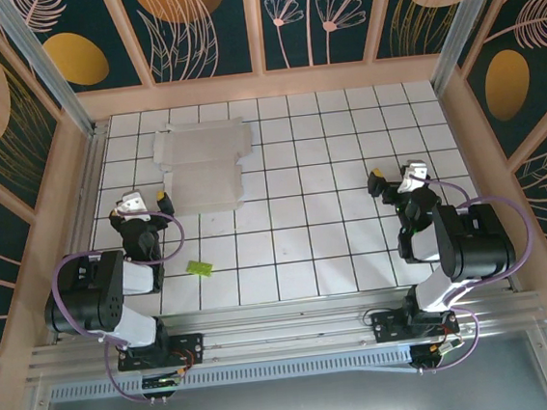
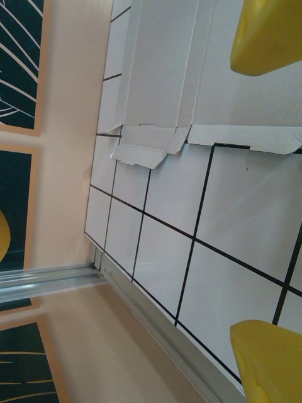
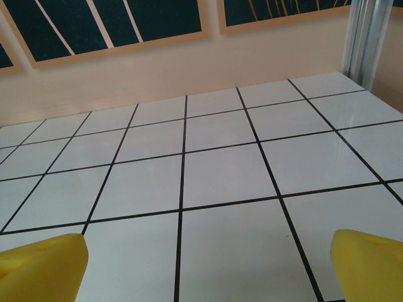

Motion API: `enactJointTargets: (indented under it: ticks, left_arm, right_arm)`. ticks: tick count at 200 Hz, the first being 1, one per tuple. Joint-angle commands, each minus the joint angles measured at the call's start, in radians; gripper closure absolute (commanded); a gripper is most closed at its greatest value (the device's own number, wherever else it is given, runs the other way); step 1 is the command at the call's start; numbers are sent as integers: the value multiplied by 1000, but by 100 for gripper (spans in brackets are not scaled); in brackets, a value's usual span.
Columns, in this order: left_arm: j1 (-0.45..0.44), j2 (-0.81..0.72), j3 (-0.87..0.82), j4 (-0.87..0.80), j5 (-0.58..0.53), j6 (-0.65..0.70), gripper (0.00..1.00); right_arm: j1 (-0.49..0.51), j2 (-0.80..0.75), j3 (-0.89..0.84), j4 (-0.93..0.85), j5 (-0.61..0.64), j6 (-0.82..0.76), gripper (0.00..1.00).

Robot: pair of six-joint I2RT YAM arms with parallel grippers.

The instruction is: Fold the paper box

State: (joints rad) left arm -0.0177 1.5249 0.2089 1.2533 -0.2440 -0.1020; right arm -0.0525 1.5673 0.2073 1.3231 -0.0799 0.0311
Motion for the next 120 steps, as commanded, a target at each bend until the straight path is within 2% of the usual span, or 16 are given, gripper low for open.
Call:
enactJointTargets:
  ticks: [1, 22, 37, 49, 62, 74, 94, 120]
  left_arm:
    - [9, -12, 7, 47, -6, -18, 1]
    - [9, -33, 0, 47, -42, -33, 1]
    - [9, -118, -7, -9, -53, -33, 1]
    - [9, -251, 27, -197, -87, -57, 1]
    - [9, -378, 99, -408, -144, -96, 1]
    - [8, -440, 203, -605, -205, -163, 1]
    - [9, -402, 434, -906, -180, -231, 1]
    - [10, -158, 833, -1295, -158, -277, 1]
  right_arm:
    - [-4, -1, 7, 19, -31, -18, 1]
    - [-2, -70, -2, -14, -114, -49, 1]
    - [15, -220, 10, -185, -49, -44, 1]
    - [44, -374, 62, -405, 53, 44, 1]
    - [53, -506, 143, -633, 43, 190, 1]
    - [77, -566, 229, -794, 9, 337, 1]
    - [166, -542, 375, -949, -96, 483, 1]
    - [326, -359, 640, -1143, -230, 520, 1]
